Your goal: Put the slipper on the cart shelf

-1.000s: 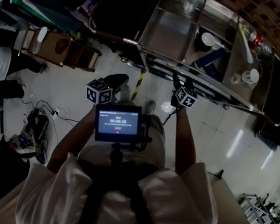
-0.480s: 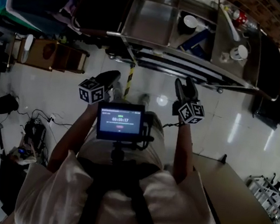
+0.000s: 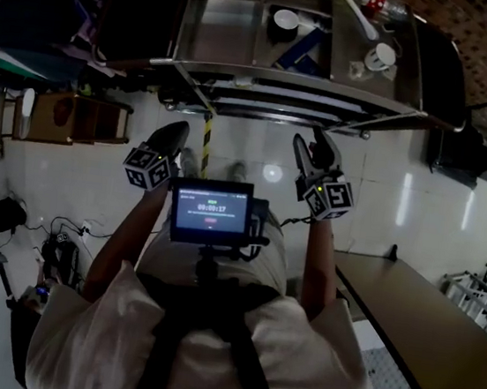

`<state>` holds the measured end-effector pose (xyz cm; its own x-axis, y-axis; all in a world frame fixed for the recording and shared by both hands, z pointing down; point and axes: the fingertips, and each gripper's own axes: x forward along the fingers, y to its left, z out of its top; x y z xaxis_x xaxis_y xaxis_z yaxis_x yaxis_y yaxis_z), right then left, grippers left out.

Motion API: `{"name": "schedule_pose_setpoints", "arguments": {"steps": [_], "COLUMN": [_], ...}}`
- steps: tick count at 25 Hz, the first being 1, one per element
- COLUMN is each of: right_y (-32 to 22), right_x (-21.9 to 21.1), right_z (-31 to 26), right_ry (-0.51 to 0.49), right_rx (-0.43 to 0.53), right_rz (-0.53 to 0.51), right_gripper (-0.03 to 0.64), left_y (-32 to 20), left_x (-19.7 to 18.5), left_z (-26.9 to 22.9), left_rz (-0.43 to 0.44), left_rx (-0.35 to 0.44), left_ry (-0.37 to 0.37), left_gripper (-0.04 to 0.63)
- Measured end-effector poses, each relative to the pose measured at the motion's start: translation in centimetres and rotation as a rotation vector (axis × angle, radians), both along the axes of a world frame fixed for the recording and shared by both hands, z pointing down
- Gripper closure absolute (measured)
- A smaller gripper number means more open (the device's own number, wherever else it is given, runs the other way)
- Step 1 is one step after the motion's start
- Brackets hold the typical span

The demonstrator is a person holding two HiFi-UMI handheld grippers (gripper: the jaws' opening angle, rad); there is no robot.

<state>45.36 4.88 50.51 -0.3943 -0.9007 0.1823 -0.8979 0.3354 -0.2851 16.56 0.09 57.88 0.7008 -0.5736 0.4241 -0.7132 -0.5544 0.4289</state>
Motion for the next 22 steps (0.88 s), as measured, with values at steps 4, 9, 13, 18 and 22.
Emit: {"name": "schedule_pose_setpoints", "arguments": {"steps": [4, 9, 13, 18, 22], "right_y": [1.8, 3.0, 2.8, 1.6, 1.1], "right_x": [1.3, 1.9, 1.7, 0.9, 0.8], "right_z": [0.7, 2.5, 4.4, 5.6, 6.7], "right_ry": [-0.009, -0.092, -0.103, -0.077, -0.072], "right_rx": [-0.011, -0.061, -0.102, -0.133, -0.163], "right_rz": [0.033, 0.036, 0.006, -0.036, -0.040], "right_gripper": [0.407, 0.434, 0.436, 0.453, 0.462], "left_y": [0.6, 1.0, 1.2, 1.5, 1.6], "left_x": [1.0, 2.1, 3.0, 3.8, 4.0], "left_z": [-0.2, 0.4, 0.9, 1.4, 1.6], "left_rz": [0.026, 0.042, 0.049, 0.063, 0.063], "left_rx": [0.003, -0.019, -0.053, -0.059, -0.068], "left_ry": [0.021, 0.044, 0.089, 0.078, 0.075], "left_gripper": [0.595, 0.595, 0.595, 0.595, 0.595]}}
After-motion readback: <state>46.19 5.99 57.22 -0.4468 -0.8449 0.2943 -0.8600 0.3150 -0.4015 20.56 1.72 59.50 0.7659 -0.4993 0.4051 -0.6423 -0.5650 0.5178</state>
